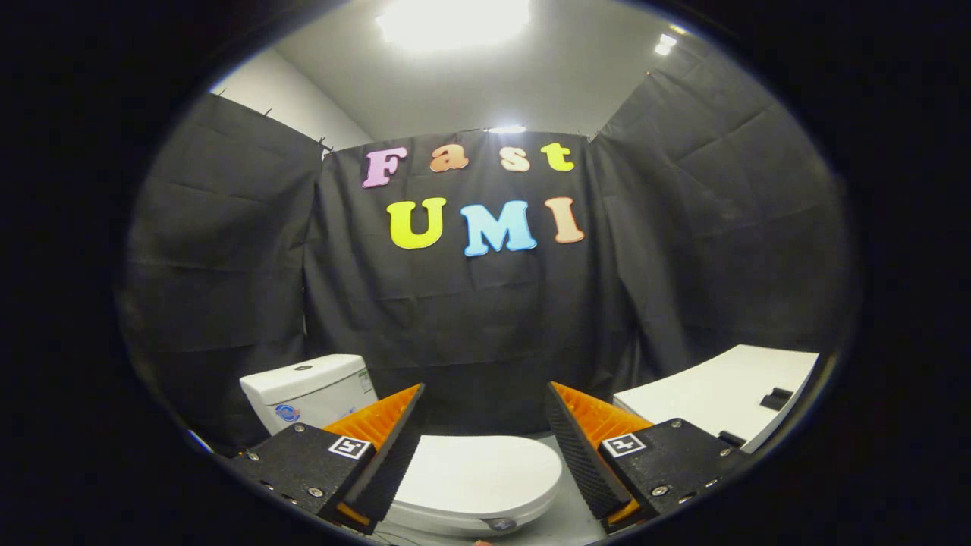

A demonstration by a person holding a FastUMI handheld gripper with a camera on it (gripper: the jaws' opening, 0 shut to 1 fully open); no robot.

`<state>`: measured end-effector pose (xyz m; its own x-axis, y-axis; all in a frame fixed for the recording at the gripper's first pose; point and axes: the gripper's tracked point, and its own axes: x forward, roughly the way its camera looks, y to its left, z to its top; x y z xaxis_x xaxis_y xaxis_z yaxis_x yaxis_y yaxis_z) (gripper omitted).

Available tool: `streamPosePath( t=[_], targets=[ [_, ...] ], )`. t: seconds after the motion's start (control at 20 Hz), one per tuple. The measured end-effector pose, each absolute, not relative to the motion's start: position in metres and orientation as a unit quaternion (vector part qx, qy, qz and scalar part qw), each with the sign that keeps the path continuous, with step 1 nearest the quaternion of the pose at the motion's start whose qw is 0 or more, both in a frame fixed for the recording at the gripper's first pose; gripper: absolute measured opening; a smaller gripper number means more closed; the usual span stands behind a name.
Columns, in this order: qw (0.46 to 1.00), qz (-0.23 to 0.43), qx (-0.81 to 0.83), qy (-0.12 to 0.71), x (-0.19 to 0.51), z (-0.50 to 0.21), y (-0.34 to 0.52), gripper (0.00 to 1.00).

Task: Open the toilet lid.

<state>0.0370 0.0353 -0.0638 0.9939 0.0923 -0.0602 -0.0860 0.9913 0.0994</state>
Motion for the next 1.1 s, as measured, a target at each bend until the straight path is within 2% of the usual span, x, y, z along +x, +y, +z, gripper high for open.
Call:
streamPosePath(
  t=[0.4,0.75,1.1],
  targets=[
    [0.955,0.031,0.255,0.146,0.039,-0.176,0.075,0.96],
    [0.914,-0.019,0.341,0.222,0.012,-0.278,0.05,0.96],
    [0.863,-0.058,0.429,0.26,0.013,-0.351,0.015,0.96]
  ],
)
